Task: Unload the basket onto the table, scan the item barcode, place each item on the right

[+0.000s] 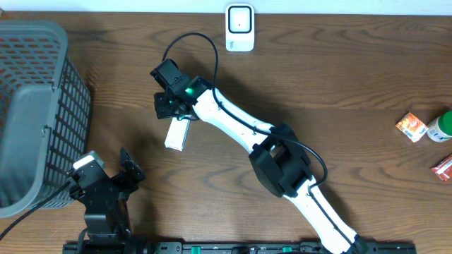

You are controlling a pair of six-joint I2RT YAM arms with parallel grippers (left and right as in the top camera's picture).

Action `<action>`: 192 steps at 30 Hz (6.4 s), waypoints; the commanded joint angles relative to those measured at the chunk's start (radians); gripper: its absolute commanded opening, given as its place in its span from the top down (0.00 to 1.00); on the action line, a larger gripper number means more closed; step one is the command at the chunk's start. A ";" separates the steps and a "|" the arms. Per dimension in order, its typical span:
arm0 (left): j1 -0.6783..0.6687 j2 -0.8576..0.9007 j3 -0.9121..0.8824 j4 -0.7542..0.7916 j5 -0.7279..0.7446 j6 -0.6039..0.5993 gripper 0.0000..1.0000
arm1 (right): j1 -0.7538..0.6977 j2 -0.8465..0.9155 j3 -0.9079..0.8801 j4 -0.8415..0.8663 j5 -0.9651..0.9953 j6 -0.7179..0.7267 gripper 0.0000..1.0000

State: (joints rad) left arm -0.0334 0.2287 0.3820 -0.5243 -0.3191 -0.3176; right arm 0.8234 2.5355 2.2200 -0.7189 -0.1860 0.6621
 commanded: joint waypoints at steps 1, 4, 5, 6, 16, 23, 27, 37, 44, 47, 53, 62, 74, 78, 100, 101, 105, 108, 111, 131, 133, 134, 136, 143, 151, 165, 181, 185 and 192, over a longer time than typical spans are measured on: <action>0.004 -0.002 -0.001 0.001 -0.003 -0.002 0.01 | 0.001 0.036 0.014 -0.051 0.079 -0.009 0.99; 0.004 -0.002 -0.001 0.001 -0.003 -0.002 0.01 | 0.001 0.036 0.014 -0.095 0.133 -0.029 0.99; 0.004 -0.002 -0.001 0.001 -0.003 -0.002 0.01 | 0.000 0.036 0.014 -0.109 0.138 -0.038 0.99; 0.004 -0.002 -0.001 0.001 -0.003 -0.002 0.01 | -0.003 0.036 0.014 -0.121 0.141 -0.043 0.99; 0.004 -0.002 -0.001 0.001 -0.003 -0.002 0.02 | -0.060 0.017 0.017 -0.325 0.169 -0.050 0.99; 0.004 -0.002 -0.001 0.001 -0.003 -0.002 0.01 | -0.078 -0.051 0.018 -0.492 0.130 -0.177 0.94; 0.004 -0.002 -0.001 0.000 -0.003 -0.002 0.01 | -0.079 -0.096 0.018 -0.501 0.213 -0.259 0.25; 0.004 -0.002 -0.001 0.001 -0.003 -0.002 0.01 | -0.081 -0.154 -0.002 -0.599 0.143 -0.496 0.01; 0.004 -0.002 -0.001 0.001 -0.003 -0.002 0.01 | -0.037 -0.153 -0.117 -0.509 0.082 -0.567 0.01; 0.004 -0.002 -0.001 0.001 -0.003 -0.002 0.01 | -0.016 -0.153 -0.146 -0.487 0.079 -0.567 0.01; 0.004 -0.002 -0.001 0.000 -0.003 -0.002 0.01 | 0.025 -0.151 -0.158 -0.414 0.080 -0.575 0.01; 0.004 -0.002 -0.001 0.001 -0.003 -0.002 0.02 | 0.028 -0.148 -0.327 -0.233 0.083 -0.573 0.01; 0.004 -0.002 -0.001 0.001 -0.003 -0.002 0.01 | 0.025 -0.148 -0.386 -0.163 0.083 -0.573 0.45; 0.004 -0.002 -0.001 0.001 -0.003 -0.002 0.01 | 0.021 -0.151 -0.374 -0.157 0.070 -0.542 0.52; 0.004 -0.002 -0.002 0.001 -0.003 -0.002 0.01 | -0.254 -0.153 -0.080 -0.619 -0.536 -0.830 0.66; 0.004 -0.002 -0.001 0.001 -0.003 -0.002 0.01 | -0.274 -0.153 -0.068 -0.659 -0.564 -0.864 0.66; 0.004 -0.002 -0.001 0.000 -0.003 -0.002 0.01 | -0.343 -0.153 -0.040 -0.793 -0.624 -0.985 0.66; 0.004 -0.002 -0.001 0.000 -0.003 -0.002 0.01 | -0.383 -0.153 -0.033 -0.872 -0.698 -1.095 0.66; 0.004 -0.002 -0.001 0.001 -0.003 -0.002 0.01 | -0.419 -0.153 -0.028 -0.972 -0.777 -1.253 0.64; 0.004 -0.002 -0.001 0.001 -0.003 -0.002 0.01 | -0.475 -0.153 -0.029 -0.763 -0.415 -0.911 0.68; 0.004 -0.002 -0.001 0.001 -0.003 -0.002 0.01 | -0.475 -0.153 -0.029 -0.682 -0.302 -0.838 0.64; 0.004 -0.002 -0.001 0.001 -0.003 -0.002 0.01 | -0.475 -0.153 -0.029 -0.653 -0.264 -0.821 0.64; 0.004 -0.002 -0.001 0.001 -0.003 -0.002 0.01 | -0.477 -0.153 -0.029 -0.595 -0.193 -0.774 0.64; 0.004 -0.002 -0.001 0.001 -0.003 -0.002 0.01 | -0.478 -0.153 -0.029 -0.428 -0.026 -0.710 0.60; 0.004 -0.002 -0.001 0.001 -0.003 -0.002 0.01 | -0.476 -0.153 -0.029 -0.285 0.300 -0.711 0.53; 0.004 -0.002 -0.001 0.001 -0.003 -0.002 0.02 | -0.476 -0.129 -0.047 -0.359 0.201 -0.916 0.01; 0.004 -0.002 -0.001 0.001 -0.003 -0.002 0.01 | -0.520 0.001 -0.072 -0.312 0.151 -1.054 0.09; 0.004 -0.002 -0.001 0.001 -0.003 -0.002 0.01 | -0.524 0.009 -0.073 -0.347 0.150 -1.052 0.46; 0.004 -0.002 -0.001 0.000 -0.003 -0.002 0.01 | -0.523 0.006 -0.063 -0.408 0.066 -1.023 0.58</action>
State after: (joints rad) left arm -0.0334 0.2287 0.3820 -0.5243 -0.3191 -0.3176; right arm 0.3046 2.5050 2.1605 -1.0897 -0.0521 -0.3759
